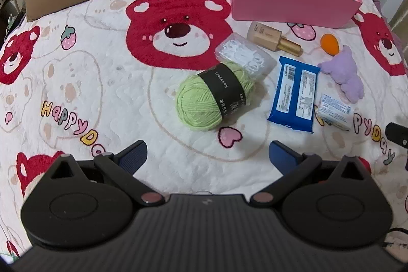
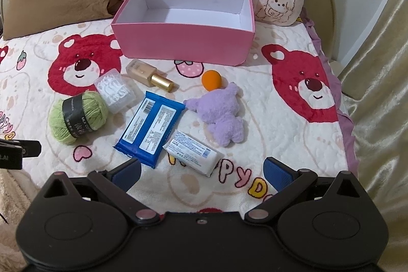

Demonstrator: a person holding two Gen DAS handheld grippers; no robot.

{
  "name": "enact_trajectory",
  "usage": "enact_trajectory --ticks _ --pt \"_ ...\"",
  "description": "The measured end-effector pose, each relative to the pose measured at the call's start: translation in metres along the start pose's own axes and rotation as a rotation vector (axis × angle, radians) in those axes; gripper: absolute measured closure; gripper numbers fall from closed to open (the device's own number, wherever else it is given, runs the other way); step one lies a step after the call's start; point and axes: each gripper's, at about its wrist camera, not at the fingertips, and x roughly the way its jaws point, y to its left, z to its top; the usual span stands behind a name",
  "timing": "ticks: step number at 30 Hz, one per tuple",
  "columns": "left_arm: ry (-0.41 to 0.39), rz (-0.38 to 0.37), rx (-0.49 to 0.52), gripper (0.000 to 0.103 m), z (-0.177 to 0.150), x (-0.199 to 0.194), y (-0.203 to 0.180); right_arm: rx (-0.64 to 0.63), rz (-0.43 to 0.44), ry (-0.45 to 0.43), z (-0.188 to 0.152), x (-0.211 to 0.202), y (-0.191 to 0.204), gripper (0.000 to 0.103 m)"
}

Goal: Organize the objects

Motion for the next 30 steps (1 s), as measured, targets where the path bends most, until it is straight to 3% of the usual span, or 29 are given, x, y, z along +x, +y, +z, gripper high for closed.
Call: enact_trajectory --ticks 5,18,30 --pt "-0.012 0.030 0.008 0.000 -0.0011 -0.0003 0.0012 -0.002 -0.004 -0.002 0.0000 0.0005 0.0005 0.000" --pt "-0.032 -0.001 -0.009 0.000 0.0003 -0.0079 0.0072 -0.008 -0.030 -0.012 0.0023 0.0026 0.0025 0.000" --pt "-0.024 0.026 0.010 0.000 -0.0008 -0.0021 0.0039 -0.028 -0.057 -0.027 0.0012 0.0031 0.0070 0.000"
